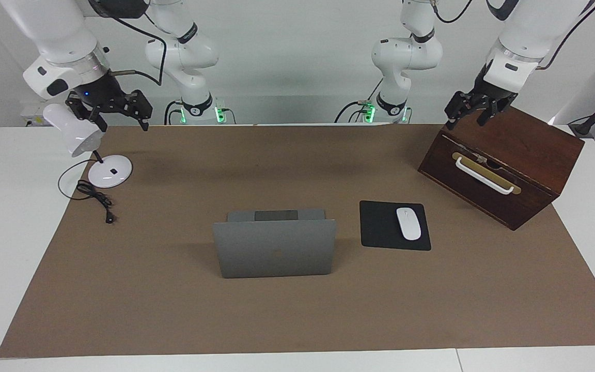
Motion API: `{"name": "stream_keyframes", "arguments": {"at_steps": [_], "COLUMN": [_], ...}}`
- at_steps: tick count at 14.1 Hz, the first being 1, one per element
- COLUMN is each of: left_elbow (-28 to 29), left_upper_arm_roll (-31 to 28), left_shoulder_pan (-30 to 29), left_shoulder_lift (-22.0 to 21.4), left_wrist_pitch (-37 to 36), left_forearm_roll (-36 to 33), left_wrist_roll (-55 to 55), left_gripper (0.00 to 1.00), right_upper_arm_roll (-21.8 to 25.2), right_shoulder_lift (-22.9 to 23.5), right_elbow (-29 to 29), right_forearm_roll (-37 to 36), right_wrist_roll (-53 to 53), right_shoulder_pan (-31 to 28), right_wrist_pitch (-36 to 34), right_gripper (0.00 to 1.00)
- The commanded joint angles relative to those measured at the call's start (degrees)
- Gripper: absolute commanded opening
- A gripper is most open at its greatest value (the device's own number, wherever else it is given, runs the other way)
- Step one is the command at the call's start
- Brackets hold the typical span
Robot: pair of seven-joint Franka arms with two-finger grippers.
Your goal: Close laptop with both arms
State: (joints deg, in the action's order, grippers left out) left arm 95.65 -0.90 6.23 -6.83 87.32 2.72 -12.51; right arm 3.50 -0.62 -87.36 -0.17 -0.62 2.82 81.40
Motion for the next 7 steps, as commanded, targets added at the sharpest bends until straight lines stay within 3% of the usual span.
{"name": "stream_keyframes", "arguments": {"at_steps": [1, 7], "left_elbow": [0.76, 3.05], "left_upper_arm_roll": [0.46, 0.55], "left_shoulder_pan": [-0.52, -0.43], "left_shoulder_lift": [-0.29, -1.34], "left_wrist_pitch": [0.66, 0.83], "left_forearm_roll": [0.79, 1.58], "left_wrist_roll": [-1.38, -8.94], "left_gripper": [0.0, 0.0], "right_upper_arm_roll": [-0.42, -0.42], "right_shoulder_lift": [-1.13, -1.13], "right_elbow": [-1.33, -1.24], "right_forearm_roll": [-0.35, -0.44], "right_wrist_roll": [0.0, 0.09], "right_shoulder_pan": [-0.45, -0.45], "right_wrist_pitch": [0.95, 1.22], "right_gripper": [1.0, 1.0]}}
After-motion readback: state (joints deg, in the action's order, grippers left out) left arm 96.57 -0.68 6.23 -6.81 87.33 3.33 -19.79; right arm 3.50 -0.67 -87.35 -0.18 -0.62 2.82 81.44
